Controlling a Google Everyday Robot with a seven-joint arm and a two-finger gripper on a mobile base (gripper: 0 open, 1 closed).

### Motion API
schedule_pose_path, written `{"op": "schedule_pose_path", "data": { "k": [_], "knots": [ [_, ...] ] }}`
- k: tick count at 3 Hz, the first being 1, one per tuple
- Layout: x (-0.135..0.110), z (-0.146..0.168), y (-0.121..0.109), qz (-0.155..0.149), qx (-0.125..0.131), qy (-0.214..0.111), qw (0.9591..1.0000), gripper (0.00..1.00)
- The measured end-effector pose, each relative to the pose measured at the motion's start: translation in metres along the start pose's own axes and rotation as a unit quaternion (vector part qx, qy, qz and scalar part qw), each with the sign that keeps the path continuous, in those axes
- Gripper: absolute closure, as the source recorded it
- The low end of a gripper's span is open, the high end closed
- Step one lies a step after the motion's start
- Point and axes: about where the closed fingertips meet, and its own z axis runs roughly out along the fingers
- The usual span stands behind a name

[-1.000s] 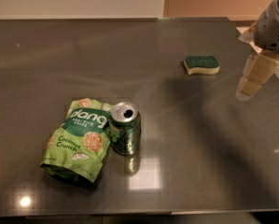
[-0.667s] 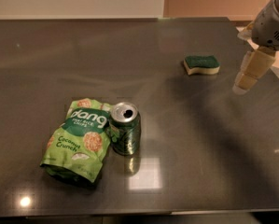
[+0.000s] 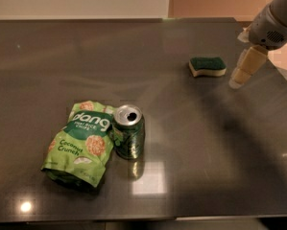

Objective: Pick sponge

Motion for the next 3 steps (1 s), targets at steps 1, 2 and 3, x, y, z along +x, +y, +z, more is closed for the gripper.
{"op": "schedule_pose_path", "data": {
  "k": [1,2,3],
  "knots": [
    [-0.008,0.021,-0.015,0.007,-0.007,-0.002,1.0000,0.00],
    [-0.014,0.041,-0.025,0.012,-0.012,0.001,0.9999,0.00],
    [-0.016,0.058,-0.034,0.018,-0.018,0.006,0.9997,0.00]
  ]
}}
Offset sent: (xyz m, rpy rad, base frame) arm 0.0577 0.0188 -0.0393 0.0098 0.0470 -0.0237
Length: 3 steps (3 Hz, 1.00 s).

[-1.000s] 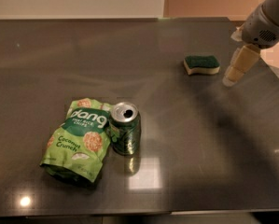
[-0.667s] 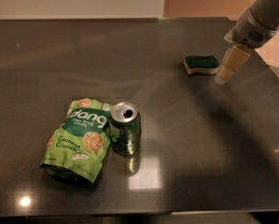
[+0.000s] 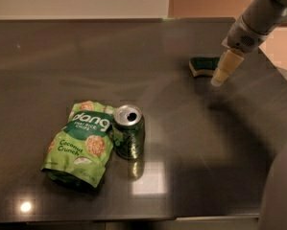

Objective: Pick sponge

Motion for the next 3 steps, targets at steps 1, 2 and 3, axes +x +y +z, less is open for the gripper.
{"op": "schedule_pose_path", "data": {
  "k": [1,2,3],
  "knots": [
    [0.002,0.014,-0.008,0.008,-0.004,0.009,0.9999,0.00],
    [0.006,0.025,-0.015,0.012,-0.008,0.018,0.9997,0.00],
    [0.008,0.034,-0.022,0.017,-0.014,0.020,0.9995,0.00]
  ]
}}
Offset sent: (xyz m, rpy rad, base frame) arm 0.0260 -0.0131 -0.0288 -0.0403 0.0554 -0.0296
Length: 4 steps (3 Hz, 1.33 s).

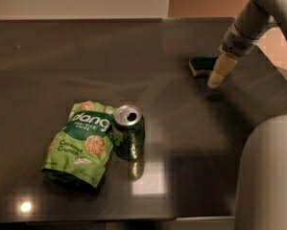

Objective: Pick sponge

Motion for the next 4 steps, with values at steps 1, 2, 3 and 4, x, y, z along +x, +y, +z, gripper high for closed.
{"op": "schedule_pose_path", "data": {
  "k": [1,2,3,4],
  "knots": [
    [0.000,0.008,-0.007,0.008,-0.008,-0.002,0.9999,0.00],
    [0.000,0.016,-0.013,0.017,-0.015,-0.002,0.9997,0.19],
    [-0.001,0.021,-0.018,0.024,-0.020,-0.003,0.9995,0.42],
    [-0.006,0.016,-0.019,0.024,-0.019,-0.012,0.9995,0.65]
  ]
}}
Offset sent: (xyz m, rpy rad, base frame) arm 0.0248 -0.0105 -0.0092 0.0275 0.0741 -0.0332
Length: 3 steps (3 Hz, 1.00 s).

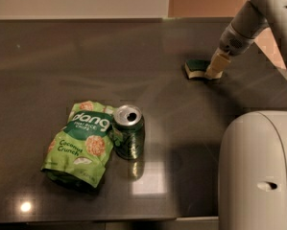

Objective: Pick sponge

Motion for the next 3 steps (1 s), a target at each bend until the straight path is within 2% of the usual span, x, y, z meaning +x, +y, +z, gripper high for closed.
{"op": "schedule_pose_path", "data": {
  "k": [1,2,3],
  "knots": [
    [-0.011,-0.014,0.006,-0.008,0.002,-0.012,0.9999,0.88],
    [-0.029,-0.035,0.018,-0.031,0.003,-0.025,0.9992,1.00],
    [-0.051,-0.059,0.030,-0.058,0.009,-0.035,0.9977,1.00]
  ]
}}
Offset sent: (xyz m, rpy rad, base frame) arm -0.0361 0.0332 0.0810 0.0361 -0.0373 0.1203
